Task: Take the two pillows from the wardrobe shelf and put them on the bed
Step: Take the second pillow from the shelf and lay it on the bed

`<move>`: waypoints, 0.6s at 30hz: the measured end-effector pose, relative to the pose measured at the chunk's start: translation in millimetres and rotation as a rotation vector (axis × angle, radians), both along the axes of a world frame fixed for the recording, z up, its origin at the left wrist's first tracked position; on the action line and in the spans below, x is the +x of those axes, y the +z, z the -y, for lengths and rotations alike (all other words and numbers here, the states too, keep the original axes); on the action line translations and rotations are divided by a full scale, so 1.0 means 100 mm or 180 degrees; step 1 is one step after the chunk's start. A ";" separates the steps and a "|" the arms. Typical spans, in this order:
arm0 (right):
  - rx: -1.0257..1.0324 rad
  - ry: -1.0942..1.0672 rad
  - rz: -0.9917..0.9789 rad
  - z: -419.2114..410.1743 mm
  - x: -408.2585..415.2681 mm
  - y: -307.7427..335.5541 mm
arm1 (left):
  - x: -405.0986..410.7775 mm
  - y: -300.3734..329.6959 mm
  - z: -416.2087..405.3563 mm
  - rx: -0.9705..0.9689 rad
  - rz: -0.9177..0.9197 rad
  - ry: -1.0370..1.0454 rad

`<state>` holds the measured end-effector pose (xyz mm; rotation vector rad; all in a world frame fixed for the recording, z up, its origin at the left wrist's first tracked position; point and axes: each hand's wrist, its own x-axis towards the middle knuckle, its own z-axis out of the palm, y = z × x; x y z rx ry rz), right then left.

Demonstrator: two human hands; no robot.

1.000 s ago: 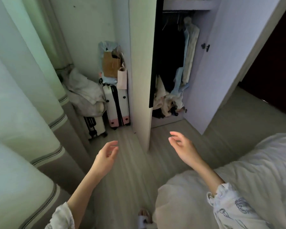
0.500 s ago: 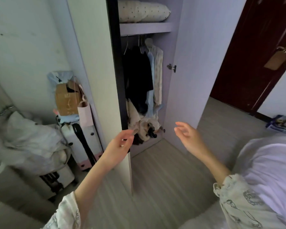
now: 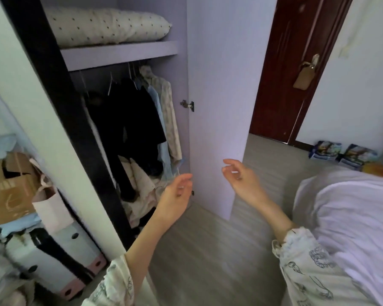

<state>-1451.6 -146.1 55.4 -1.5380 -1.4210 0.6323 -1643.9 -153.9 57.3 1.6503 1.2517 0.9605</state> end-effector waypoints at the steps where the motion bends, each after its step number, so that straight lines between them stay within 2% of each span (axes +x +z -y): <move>1: 0.0031 -0.0017 0.0010 -0.14 0.03 0.03 | 0.05 0.00 -0.14 -0.0028 0.0086 0.0048; 6: 0.0117 0.0205 0.0032 -0.97 0.28 0.17 | 0.38 0.07 -0.98 0.0161 0.0298 0.0307; 13: 0.0174 0.0806 -0.0008 -2.20 0.62 0.47 | 0.62 0.49 -2.28 0.0558 -0.0063 0.0903; 18: 0.0440 0.1001 0.0051 -3.06 0.79 0.84 | 0.53 0.94 -2.90 0.0957 -0.0386 0.1112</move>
